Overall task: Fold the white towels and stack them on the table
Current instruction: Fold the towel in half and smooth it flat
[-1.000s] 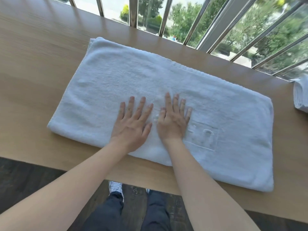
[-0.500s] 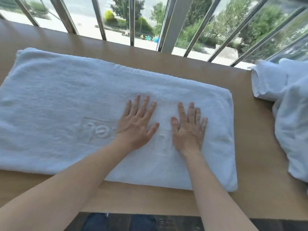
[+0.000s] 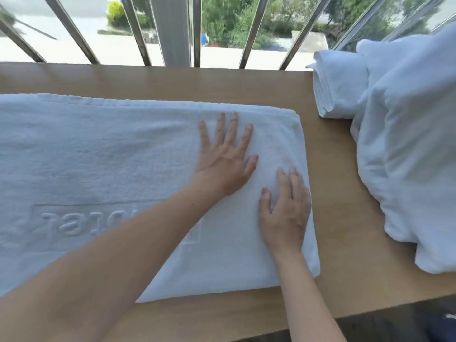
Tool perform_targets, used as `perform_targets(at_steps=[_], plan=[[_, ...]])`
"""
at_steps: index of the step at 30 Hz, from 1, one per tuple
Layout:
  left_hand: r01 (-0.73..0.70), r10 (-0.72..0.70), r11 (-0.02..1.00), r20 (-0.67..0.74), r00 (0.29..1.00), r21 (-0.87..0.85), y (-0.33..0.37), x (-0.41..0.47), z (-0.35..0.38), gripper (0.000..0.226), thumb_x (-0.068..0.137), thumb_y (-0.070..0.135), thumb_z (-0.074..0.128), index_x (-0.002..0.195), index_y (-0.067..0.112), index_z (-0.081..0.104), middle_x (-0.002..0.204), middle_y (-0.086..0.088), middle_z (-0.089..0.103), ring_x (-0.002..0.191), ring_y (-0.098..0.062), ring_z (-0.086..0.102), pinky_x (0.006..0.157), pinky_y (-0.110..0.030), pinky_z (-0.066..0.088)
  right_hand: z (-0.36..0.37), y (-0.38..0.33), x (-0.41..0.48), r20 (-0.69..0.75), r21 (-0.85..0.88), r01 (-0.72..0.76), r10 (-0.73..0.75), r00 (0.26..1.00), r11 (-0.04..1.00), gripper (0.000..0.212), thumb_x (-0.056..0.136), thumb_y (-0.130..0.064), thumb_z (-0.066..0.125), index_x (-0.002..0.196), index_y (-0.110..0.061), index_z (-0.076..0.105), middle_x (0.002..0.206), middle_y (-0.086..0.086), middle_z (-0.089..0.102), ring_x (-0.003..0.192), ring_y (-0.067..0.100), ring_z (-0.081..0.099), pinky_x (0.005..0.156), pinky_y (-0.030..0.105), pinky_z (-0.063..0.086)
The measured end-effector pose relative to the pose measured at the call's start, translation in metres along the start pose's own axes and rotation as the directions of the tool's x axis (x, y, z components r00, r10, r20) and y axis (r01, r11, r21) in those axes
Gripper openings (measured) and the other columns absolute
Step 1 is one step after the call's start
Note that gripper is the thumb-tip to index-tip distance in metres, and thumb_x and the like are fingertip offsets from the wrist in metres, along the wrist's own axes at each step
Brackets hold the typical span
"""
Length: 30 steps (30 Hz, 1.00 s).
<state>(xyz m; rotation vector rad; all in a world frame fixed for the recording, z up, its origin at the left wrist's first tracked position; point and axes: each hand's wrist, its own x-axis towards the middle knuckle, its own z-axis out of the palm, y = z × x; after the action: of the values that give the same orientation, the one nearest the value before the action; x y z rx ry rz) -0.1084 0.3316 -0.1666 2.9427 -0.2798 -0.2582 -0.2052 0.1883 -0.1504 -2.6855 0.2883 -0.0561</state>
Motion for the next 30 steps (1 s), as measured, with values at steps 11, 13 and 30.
perform_targets(at_steps=[11, 13, 30], plan=[[-0.184, 0.174, 0.979, -0.104, 0.979, -0.092, 0.066, 0.034, -0.004, 0.056, 0.103, 0.051, 0.038, 0.151, 0.022, 0.039, 0.161, -0.005, 0.030, 0.150, -0.029, 0.022, 0.119, -0.040, 0.012, -0.029, 0.043, -0.051, -0.108, 0.110, -0.356, 0.368, 0.924, 0.928, 0.032, 0.092, -0.044, 0.062, 0.106, -0.015, 0.059, 0.097, -0.002, 0.056, 0.089, 0.023, 0.054, 0.080, 0.041, 0.046], [-0.137, 0.115, 0.983, -0.170, 0.979, -0.123, 0.072, 0.032, -0.005, 0.047, 0.100, 0.050, 0.047, 0.139, 0.023, 0.052, 0.145, -0.002, 0.045, 0.133, -0.027, 0.039, 0.107, -0.037, 0.023, -0.030, 0.043, -0.051, -0.056, 0.170, -0.365, 0.379, 0.924, 0.915, 0.027, 0.094, -0.048, 0.056, 0.097, -0.022, 0.053, 0.086, -0.010, 0.053, 0.079, 0.017, 0.053, 0.073, 0.038, 0.046], [0.321, -0.264, 0.371, 0.232, 0.936, -0.872, 0.034, 0.033, -0.055, 0.039, 0.087, 0.068, 0.061, 0.088, 0.029, 0.068, 0.084, 0.014, 0.068, 0.079, -0.003, 0.062, 0.070, -0.023, 0.045, -0.035, -0.034, -0.034, 0.402, 0.719, -0.274, -0.061, 0.914, 0.639, 0.007, 0.090, -0.043, 0.053, 0.086, -0.037, 0.053, 0.066, -0.017, 0.051, 0.059, 0.000, 0.044, 0.054, 0.020, 0.040]])
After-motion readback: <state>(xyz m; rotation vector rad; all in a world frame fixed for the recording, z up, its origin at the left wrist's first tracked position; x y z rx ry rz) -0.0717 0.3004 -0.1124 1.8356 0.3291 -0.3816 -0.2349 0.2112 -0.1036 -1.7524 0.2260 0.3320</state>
